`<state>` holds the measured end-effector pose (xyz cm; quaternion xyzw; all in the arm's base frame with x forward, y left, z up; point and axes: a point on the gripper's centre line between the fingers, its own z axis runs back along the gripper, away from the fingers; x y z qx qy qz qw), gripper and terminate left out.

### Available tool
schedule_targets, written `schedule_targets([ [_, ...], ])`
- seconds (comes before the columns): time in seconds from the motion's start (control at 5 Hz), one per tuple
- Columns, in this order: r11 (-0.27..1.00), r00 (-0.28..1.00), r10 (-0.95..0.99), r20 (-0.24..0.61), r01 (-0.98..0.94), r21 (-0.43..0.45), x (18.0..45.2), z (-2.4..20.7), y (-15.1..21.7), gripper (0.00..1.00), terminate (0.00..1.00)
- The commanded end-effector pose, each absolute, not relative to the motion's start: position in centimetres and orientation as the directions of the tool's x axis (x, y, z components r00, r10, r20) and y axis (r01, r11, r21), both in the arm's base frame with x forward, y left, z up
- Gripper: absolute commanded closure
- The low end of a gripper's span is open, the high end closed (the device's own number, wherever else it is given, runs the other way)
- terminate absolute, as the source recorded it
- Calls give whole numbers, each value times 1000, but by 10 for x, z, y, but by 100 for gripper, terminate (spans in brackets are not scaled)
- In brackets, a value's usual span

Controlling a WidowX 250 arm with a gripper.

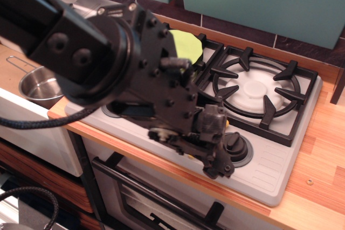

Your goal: End effector reaching banana

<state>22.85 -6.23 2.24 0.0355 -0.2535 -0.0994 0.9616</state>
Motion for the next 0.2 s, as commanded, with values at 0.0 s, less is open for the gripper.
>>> schedule_targets([
  [0.0,976,833,-219,508,185,117,243,15,-57,0,100],
])
